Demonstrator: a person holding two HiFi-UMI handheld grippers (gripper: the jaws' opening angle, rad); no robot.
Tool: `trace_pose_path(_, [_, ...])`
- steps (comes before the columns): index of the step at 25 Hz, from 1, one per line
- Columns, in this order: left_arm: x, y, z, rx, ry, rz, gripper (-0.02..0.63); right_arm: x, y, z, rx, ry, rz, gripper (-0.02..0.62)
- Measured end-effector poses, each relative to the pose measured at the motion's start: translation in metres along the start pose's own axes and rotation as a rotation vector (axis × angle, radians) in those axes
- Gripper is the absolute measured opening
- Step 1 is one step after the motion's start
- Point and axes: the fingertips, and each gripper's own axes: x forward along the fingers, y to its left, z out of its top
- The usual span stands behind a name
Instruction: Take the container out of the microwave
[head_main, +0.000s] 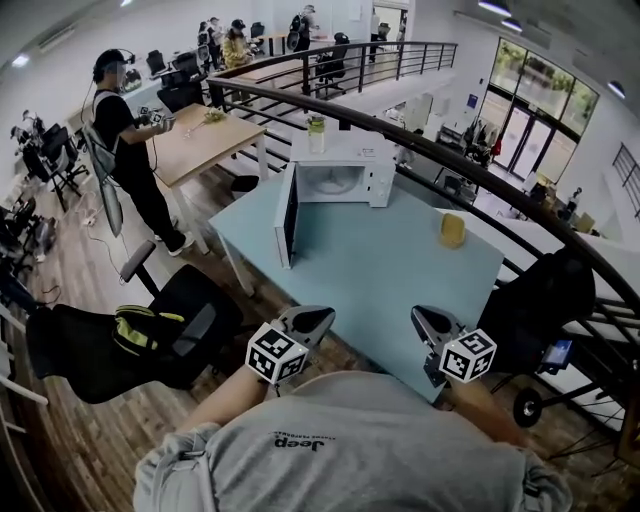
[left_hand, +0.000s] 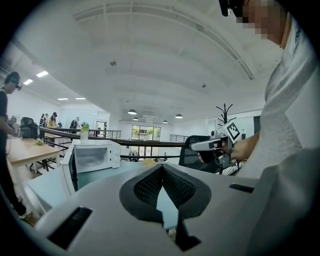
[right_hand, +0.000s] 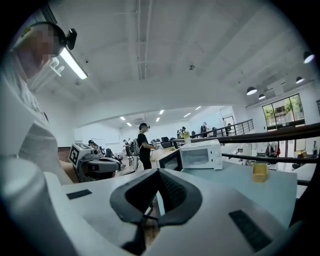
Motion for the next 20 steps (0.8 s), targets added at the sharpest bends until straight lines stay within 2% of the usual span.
trace_pose_path(7, [0.01, -0.014, 0.0, 0.01, -0.004, -0.045, 0.018, -0.009, -0.003, -0.008, 0.005, 0.015, -0.015, 0.017])
trace_pose_path(15, [0.009, -0.02, 0.001, 0.005, -0.002, -0.035, 0.018, -0.02, -0.003, -0.009, -0.045, 0.038, -0.01, 0.015])
trace_pose_path(20, [0.012, -0.03, -0.004, 0.012, 0.012, -0.041, 0.018, -0.024, -0.005, -0.014, -0.037, 0.038, -0.006, 0.017])
